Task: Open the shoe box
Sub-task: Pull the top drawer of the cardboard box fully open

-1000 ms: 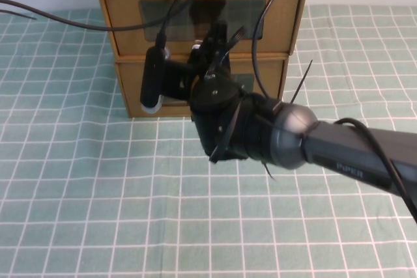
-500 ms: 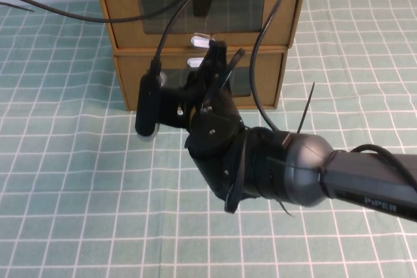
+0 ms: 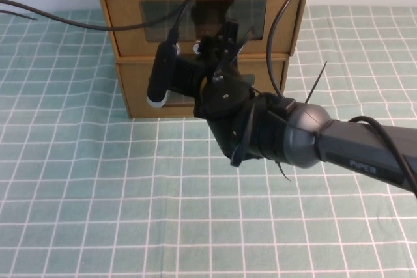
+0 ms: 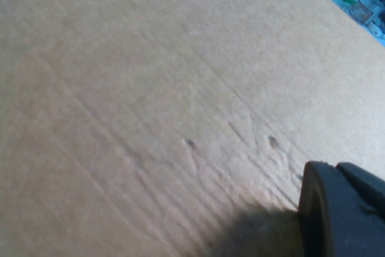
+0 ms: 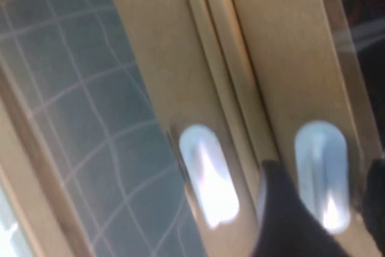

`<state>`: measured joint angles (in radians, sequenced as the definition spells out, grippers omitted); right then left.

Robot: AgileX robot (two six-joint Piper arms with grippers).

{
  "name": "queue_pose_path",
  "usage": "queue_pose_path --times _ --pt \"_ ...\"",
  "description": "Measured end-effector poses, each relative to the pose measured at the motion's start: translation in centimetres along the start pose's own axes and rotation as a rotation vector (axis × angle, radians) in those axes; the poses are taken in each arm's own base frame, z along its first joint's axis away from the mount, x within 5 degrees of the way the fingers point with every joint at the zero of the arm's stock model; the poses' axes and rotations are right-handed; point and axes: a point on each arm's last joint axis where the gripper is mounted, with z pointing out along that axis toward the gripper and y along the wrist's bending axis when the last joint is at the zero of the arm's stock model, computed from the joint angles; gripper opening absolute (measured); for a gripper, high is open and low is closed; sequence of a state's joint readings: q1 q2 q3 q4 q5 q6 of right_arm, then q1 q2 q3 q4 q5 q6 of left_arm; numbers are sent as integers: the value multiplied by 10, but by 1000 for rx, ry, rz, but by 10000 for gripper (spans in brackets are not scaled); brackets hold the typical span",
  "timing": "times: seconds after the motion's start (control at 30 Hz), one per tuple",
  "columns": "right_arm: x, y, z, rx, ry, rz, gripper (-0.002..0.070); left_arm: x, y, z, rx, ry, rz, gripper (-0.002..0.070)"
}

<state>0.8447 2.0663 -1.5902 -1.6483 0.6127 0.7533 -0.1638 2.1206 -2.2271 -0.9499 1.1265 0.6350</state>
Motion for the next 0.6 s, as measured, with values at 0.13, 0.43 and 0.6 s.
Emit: queue_pose_path --times 0.13,0.43,0.6 --pt "-1 -1 14 6 -10 11 263 0 0 0 1 1 1 -5" --pt "-4 -2 26 16 -5 7 123 0 3 -1 -10 -4 -2 -5" --pt "-4 -3 27 16 -3 1 125 0 3 -1 -7 -6 -3 -5"
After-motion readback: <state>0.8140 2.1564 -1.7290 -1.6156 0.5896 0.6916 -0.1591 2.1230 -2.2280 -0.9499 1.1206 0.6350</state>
